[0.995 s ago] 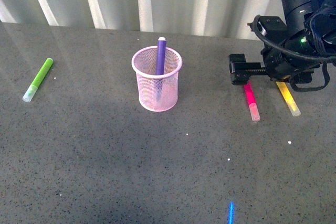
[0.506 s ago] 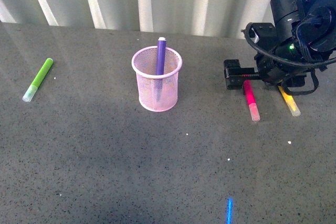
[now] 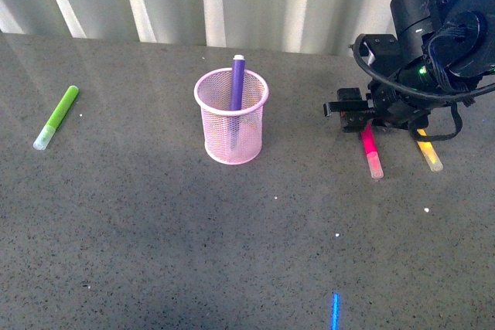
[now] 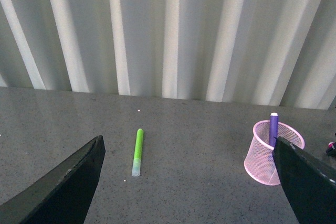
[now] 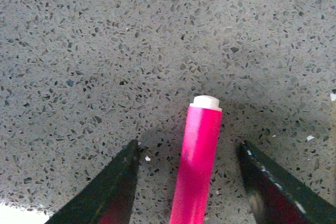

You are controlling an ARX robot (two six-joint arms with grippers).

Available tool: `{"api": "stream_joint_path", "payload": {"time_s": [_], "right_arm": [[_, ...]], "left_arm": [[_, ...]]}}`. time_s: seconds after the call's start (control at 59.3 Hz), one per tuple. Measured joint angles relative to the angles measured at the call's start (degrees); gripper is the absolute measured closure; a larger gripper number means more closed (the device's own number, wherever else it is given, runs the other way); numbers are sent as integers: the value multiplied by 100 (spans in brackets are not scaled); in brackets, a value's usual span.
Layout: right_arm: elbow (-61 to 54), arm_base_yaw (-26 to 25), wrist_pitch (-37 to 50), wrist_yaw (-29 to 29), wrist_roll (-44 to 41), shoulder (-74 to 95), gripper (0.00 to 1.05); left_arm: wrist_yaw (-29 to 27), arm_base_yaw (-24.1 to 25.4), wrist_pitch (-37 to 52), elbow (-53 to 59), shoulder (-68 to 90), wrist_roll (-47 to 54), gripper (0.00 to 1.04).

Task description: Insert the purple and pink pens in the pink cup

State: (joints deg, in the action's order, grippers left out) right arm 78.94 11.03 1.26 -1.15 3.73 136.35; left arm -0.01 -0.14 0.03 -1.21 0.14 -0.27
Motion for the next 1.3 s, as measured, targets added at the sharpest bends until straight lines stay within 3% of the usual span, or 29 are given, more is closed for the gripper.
{"api": "stream_joint_path", "payload": {"time_s": [0.219, 0.354, 0.489, 0.658, 0.995, 1.298], "right_arm": [[-74, -50, 251, -7, 199, -7, 92], [-348, -129, 824, -13, 332, -59, 93], [-868, -208, 1902, -446, 358, -328, 93], [-1132, -111, 3145, -332, 4, -846, 93], [-1491, 933, 5034, -968, -909, -1386, 93], [-1329, 1482, 5683, -1086, -197, -1126, 93]], "left_arm": [[0, 0, 0, 0, 0, 0, 7], [-2, 0, 0, 0, 0, 0, 7], [0, 0, 0, 0, 0, 0, 7], [0, 0, 0, 0, 0, 0, 7], [0, 0, 0, 0, 0, 0, 7], [0, 0, 0, 0, 0, 0, 7]]}}
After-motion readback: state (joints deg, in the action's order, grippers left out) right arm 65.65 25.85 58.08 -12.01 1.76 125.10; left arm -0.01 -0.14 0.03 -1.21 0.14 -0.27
